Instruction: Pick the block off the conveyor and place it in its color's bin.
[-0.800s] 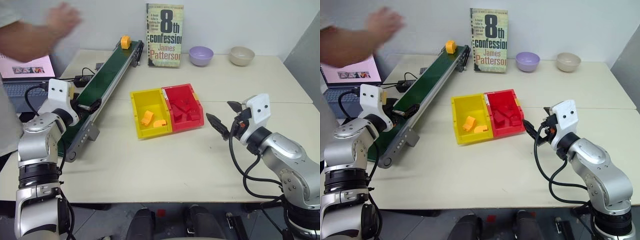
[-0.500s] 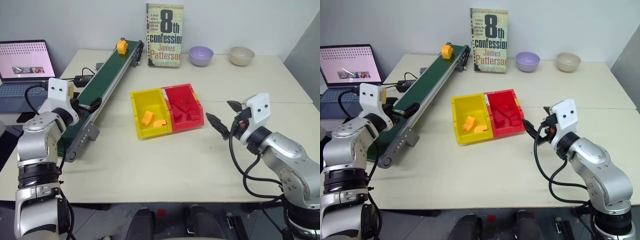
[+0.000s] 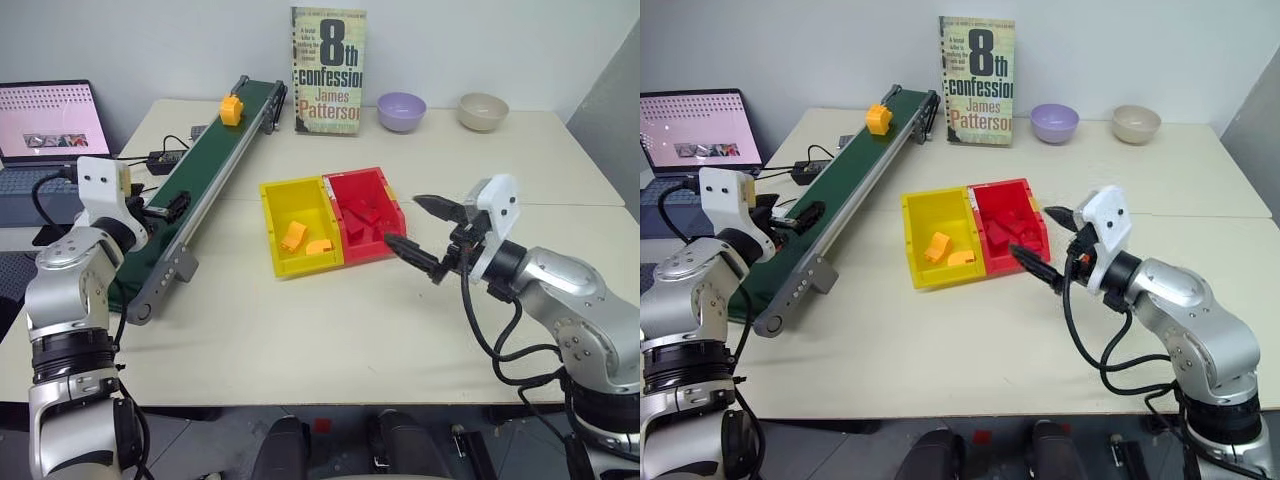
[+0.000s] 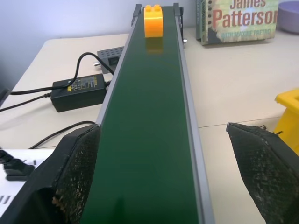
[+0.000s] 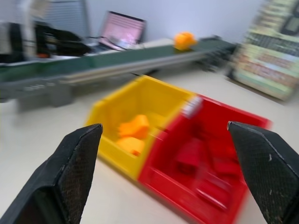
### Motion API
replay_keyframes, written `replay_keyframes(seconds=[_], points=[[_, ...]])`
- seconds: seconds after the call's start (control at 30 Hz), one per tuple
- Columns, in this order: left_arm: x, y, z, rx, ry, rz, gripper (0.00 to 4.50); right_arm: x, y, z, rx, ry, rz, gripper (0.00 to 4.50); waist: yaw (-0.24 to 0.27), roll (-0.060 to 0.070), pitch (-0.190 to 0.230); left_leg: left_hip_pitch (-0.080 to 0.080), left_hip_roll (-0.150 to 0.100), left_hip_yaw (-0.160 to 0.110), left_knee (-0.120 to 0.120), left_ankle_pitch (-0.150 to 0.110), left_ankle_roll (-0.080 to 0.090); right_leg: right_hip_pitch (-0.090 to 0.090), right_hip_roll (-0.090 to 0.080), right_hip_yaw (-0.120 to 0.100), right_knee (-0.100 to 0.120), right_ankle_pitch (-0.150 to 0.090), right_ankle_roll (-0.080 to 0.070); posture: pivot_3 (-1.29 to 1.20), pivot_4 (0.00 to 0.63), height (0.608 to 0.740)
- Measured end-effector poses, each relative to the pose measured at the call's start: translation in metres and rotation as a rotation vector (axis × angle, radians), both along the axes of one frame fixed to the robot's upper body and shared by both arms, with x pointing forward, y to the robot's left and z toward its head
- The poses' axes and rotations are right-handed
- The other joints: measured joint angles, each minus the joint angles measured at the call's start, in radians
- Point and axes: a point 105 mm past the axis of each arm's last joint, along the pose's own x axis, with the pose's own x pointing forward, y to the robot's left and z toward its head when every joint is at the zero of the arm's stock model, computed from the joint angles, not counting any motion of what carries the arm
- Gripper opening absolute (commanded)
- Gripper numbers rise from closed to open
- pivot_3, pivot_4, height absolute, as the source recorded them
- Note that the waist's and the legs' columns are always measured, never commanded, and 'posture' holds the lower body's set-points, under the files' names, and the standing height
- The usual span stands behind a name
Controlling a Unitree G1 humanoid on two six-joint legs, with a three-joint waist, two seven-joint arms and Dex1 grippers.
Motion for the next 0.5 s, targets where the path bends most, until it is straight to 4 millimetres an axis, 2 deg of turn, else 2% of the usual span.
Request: replay_keyframes(seconds=[0.13, 0.5], points=[[0.001, 0.001, -0.001, -0.012, 0.0, 0.007, 4.49, -0.002, 0.01, 0.001, -0.009, 0.001, 0.071, 4.5, 0.0, 0.0, 0.0, 0.0, 0.0, 0.0, 0.0, 0.0, 0.0, 0.0, 0.0, 0.0, 0.0, 0.0, 0.0, 0.0, 0.15, 0.74], [0.002, 0.004, -0.008, -0.026, 0.021, 0.015, 4.49, -0.005, 0.016, 0.0, -0.014, 0.003, 0.115, 4.5, 0.0, 0.0, 0.0, 0.0, 0.0, 0.0, 0.0, 0.0, 0.0, 0.0, 0.0, 0.0, 0.0, 0.0, 0.0, 0.0, 0.15, 0.74]])
